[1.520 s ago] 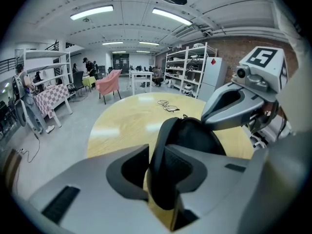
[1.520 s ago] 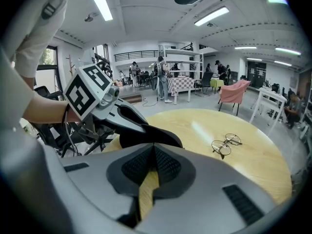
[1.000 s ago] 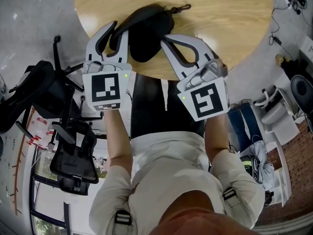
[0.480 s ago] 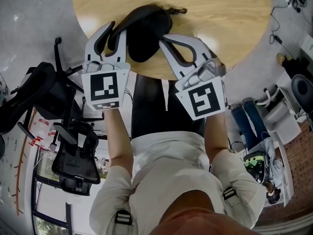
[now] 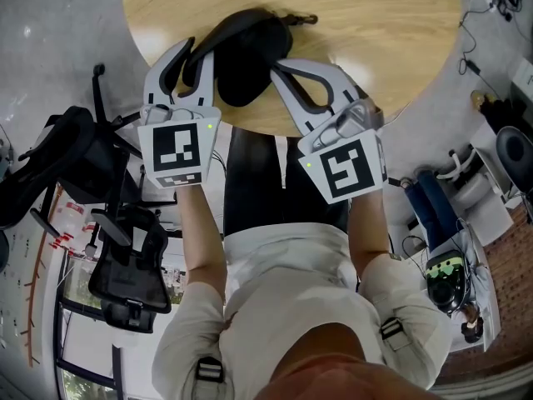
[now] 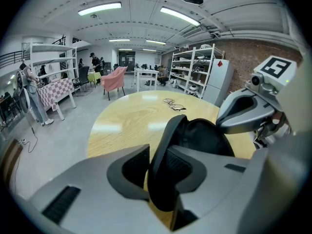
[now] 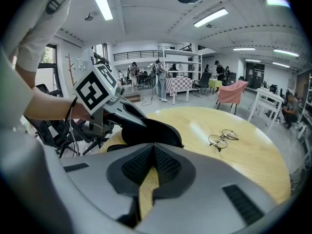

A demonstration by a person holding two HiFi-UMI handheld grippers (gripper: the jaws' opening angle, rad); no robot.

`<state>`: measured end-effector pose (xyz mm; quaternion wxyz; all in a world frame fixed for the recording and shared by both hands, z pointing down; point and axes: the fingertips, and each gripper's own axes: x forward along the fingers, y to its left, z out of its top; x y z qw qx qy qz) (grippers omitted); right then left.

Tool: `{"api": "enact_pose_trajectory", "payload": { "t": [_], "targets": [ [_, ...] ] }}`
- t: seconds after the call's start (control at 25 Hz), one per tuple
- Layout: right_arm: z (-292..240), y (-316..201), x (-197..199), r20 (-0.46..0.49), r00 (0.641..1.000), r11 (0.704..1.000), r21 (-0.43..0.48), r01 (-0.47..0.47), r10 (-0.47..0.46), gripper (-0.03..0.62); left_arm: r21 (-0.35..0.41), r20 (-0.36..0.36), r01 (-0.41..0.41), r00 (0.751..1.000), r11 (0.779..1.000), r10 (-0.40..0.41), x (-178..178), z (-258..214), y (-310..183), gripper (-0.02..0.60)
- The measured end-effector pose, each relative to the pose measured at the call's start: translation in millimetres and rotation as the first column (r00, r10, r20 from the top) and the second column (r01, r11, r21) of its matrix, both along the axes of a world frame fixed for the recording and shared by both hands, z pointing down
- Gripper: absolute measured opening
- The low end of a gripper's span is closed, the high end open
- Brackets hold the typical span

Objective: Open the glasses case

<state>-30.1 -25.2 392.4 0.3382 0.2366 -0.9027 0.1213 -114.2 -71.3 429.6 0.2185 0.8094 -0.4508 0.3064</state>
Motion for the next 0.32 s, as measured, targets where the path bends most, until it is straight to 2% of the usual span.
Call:
{"api": "enact_pose_trajectory", "payload": {
  "t": [0.32],
  "targets": [
    [0.8,-0.3,0.1,-0.001,1.0,1.0,-0.003,0.002,-0.002,0.018,-0.003,0.002,0.004,1.0,1.0,-0.004,-0.1,0.8,-0.4,0.088]
  ]
}}
